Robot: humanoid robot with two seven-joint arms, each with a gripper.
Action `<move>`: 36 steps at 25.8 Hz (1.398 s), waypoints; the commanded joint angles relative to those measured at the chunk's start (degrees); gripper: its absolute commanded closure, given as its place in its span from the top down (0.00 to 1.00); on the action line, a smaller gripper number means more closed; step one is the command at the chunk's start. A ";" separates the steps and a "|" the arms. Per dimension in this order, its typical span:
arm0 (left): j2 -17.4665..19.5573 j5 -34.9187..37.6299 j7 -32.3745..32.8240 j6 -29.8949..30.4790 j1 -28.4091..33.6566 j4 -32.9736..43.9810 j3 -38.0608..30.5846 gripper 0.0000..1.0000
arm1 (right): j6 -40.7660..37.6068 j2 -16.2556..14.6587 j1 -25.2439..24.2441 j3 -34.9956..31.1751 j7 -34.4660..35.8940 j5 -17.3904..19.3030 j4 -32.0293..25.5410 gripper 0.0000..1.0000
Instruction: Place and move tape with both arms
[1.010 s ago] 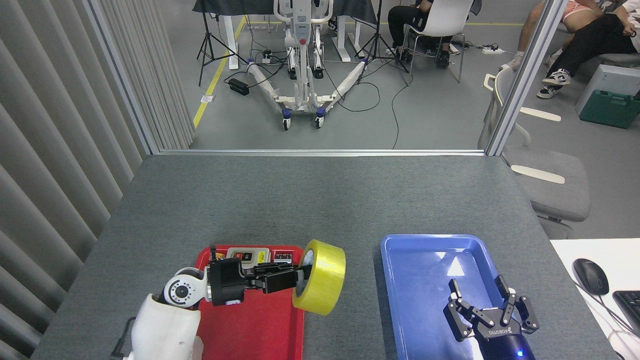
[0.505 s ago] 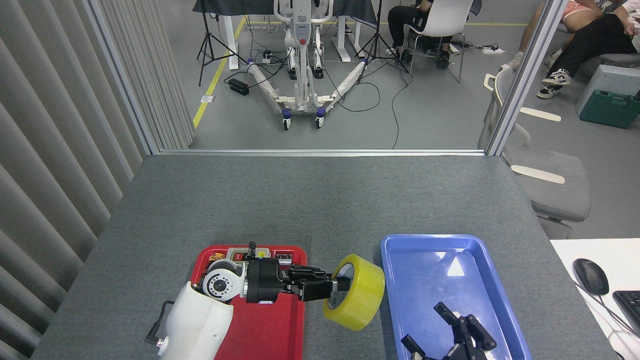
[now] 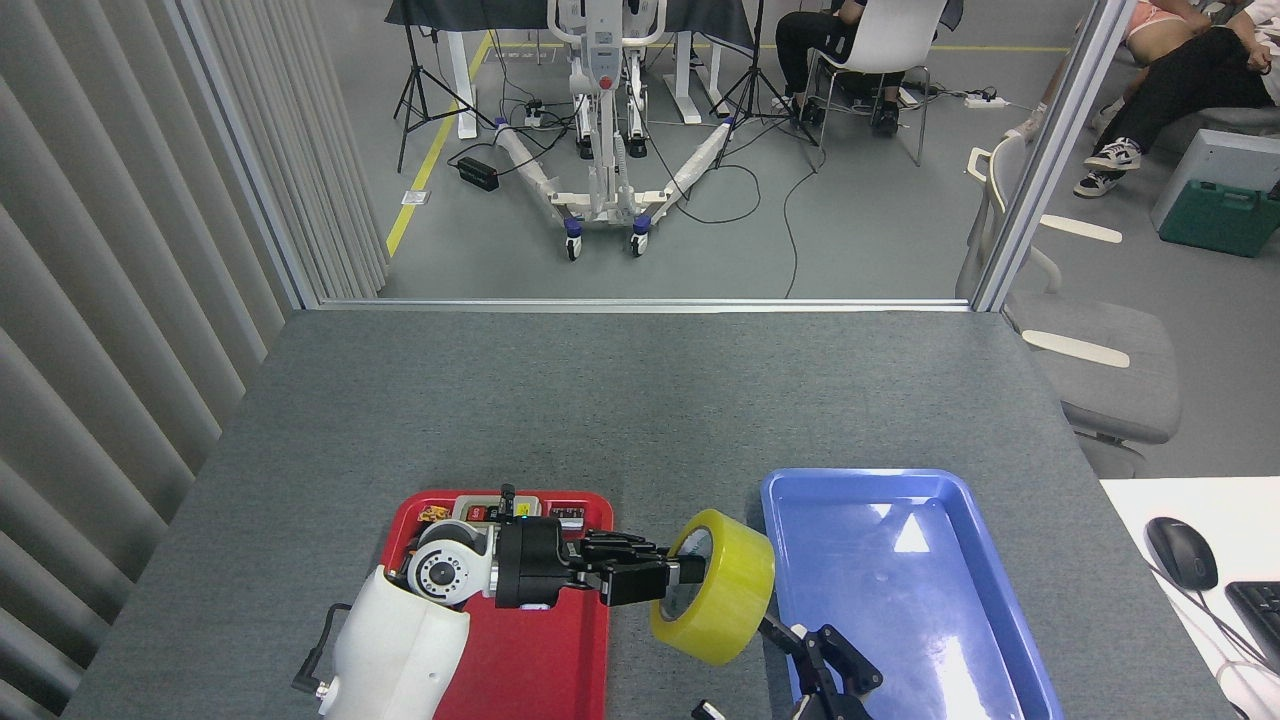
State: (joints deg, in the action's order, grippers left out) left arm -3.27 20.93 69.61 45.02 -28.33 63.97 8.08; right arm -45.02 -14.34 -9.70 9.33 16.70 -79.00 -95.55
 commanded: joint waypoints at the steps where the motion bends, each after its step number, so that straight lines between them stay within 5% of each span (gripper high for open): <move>1: -0.16 -0.01 0.09 -0.02 0.73 0.90 0.53 0.00 | 0.02 1.16 1.26 2.27 -0.17 -2.12 0.45 1.00; 3: -0.16 -0.01 0.09 -0.02 0.73 0.81 0.88 0.00 | 0.02 1.60 1.87 3.06 -0.17 -3.26 0.45 0.97; 9: -0.07 0.17 0.09 -0.02 2.67 0.64 0.80 0.00 | 0.02 1.78 1.52 3.24 0.09 -6.87 0.71 0.09; 10: -0.07 0.43 0.18 -0.02 2.67 0.46 0.80 0.07 | 0.02 1.78 1.43 3.24 0.09 -7.48 0.80 0.01; 13: -0.07 0.61 0.09 -0.02 2.67 0.46 0.53 0.34 | 0.02 1.60 1.26 3.24 0.18 -7.57 0.63 0.00; 17: -0.25 0.34 -0.18 -0.02 1.97 0.46 -2.63 0.94 | 0.02 1.34 1.26 3.06 0.18 -7.66 0.10 0.00; 18: -0.16 -0.01 -0.18 -0.02 1.61 0.46 -4.21 1.00 | 0.02 1.25 1.26 2.89 0.18 -7.66 0.19 0.00; 23: 0.98 -0.27 -0.18 -0.02 1.53 1.25 -5.62 1.00 | 0.02 0.98 1.17 0.16 0.18 -7.83 0.19 0.00; 26: 5.99 -0.71 -2.72 -3.70 4.69 6.61 -5.36 0.99 | 1.34 -0.25 1.35 -2.47 0.00 -7.92 0.19 0.00; 29: 9.77 3.86 -18.89 -13.63 11.19 15.40 -5.18 0.95 | 2.92 -2.09 1.52 -6.34 -0.44 -7.75 -0.16 0.05; 32: 12.85 15.90 -40.78 -22.34 18.14 22.87 -3.60 0.95 | 2.83 -4.99 1.96 -9.95 -1.76 -7.66 -0.16 0.04; 36: 14.26 29.43 -73.20 -37.36 25.87 30.61 2.64 0.98 | 4.85 -6.93 6.00 -12.23 -16.16 -7.57 -0.08 0.00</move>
State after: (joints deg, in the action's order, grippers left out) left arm 9.68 40.96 18.38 17.78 -7.47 89.47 7.04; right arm -41.44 -19.89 -6.36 -1.31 10.09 -86.63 -95.67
